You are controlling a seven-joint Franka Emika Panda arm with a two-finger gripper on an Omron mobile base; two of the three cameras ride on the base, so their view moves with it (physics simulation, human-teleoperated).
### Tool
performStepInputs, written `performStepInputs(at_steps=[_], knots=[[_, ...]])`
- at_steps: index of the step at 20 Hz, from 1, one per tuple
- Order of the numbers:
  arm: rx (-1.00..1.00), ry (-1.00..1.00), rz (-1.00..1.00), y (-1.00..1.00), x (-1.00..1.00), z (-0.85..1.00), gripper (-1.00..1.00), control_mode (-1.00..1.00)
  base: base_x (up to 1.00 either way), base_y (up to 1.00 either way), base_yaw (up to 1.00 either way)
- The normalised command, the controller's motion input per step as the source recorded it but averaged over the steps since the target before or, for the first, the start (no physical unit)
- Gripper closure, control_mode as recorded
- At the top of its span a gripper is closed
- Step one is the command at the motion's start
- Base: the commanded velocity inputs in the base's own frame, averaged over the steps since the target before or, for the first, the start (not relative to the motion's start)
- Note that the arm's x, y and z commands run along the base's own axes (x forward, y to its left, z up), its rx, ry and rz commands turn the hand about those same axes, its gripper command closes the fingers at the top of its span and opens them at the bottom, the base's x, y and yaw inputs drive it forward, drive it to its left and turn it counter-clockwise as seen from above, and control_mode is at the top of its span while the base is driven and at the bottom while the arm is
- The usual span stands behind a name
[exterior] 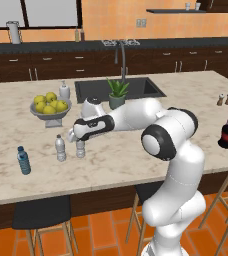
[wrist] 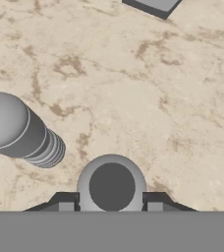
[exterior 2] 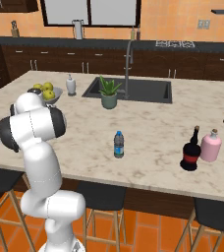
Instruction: Move the plastic bottles in the middle to the plastics group, and the glass bottles in the middle to the glass group.
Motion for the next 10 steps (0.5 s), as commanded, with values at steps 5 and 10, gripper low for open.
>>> performStepInputs(at_steps=[5, 10], knots=[[0.00, 0.00, 0.00, 0.00, 0.00, -0.16, 1.00, -1.00, 0.00, 0.00, 0.00], [0.00, 0.00, 0.00, 0.00, 0.00, 0.00, -1.00, -1.00, 0.00, 0.00, 0.00]])
